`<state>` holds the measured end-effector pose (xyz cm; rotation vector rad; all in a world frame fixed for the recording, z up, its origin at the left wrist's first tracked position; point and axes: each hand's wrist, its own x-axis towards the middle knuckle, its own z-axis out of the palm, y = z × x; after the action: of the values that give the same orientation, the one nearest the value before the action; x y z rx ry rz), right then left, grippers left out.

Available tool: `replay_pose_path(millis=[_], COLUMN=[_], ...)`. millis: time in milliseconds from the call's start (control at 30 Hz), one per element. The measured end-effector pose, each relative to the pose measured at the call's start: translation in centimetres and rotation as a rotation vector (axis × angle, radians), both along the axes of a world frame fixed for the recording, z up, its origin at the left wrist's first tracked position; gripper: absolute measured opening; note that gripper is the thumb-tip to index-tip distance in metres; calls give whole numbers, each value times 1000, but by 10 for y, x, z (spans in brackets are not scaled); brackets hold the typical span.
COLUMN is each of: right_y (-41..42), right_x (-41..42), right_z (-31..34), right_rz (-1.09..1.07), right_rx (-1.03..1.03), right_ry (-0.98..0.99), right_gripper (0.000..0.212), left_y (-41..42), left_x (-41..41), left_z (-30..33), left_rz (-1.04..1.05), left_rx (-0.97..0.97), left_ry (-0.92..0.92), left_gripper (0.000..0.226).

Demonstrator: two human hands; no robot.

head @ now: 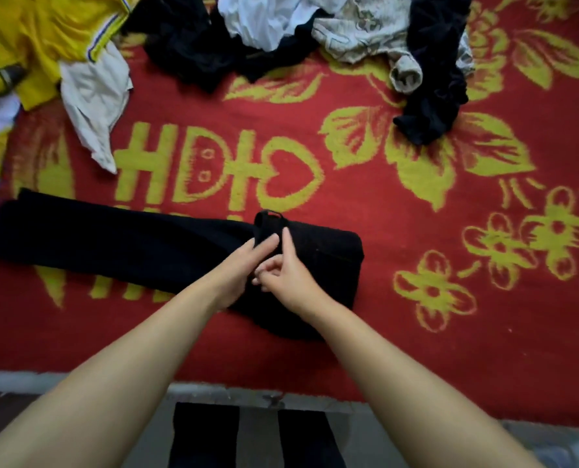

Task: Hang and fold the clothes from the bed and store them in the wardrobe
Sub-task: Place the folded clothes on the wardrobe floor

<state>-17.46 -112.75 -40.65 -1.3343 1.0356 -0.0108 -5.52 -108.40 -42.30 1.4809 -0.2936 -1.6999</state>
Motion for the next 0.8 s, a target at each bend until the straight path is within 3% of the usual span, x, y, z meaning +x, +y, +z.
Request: replay_pose_path(millis=[100,200,267,367,467,533,600,700,800], right_y=[17,12,4,-8,-19,-15,-4,-3,-14], right_x=[22,0,-37,-85,-95,-95,-101,-101,-93], right_z=[-19,-35,-49,-73,-92,-94,-94,-87,-74], right_rz=[58,-56,101,676,769,590,215,-436,-634], right_rx=[-26,-459,-756,-697,-629,-707,-676,-107,317], right_ry=[35,115,318,710,707,609,544,382,211], right_gripper=[76,54,58,64,66,68,74,86,74], left_y=[11,11,11,15,26,37,49,42,30], left_x=[30,42,40,32,25,11,-6,-12,-8], left_z=[-27,-56,-69,-81,-74,-70,-71,-90,-97], left_rz=[-27,-39,-27,-72,-285,-467,-660,-622,-586], left_rx=[19,115,243,291,119,-83,-125,185,239], left_ry=[-339,-595,-707,-848,-1234,-1498,-1512,-1120,-939], left_gripper=[23,33,47,58,71,77,80,75,70])
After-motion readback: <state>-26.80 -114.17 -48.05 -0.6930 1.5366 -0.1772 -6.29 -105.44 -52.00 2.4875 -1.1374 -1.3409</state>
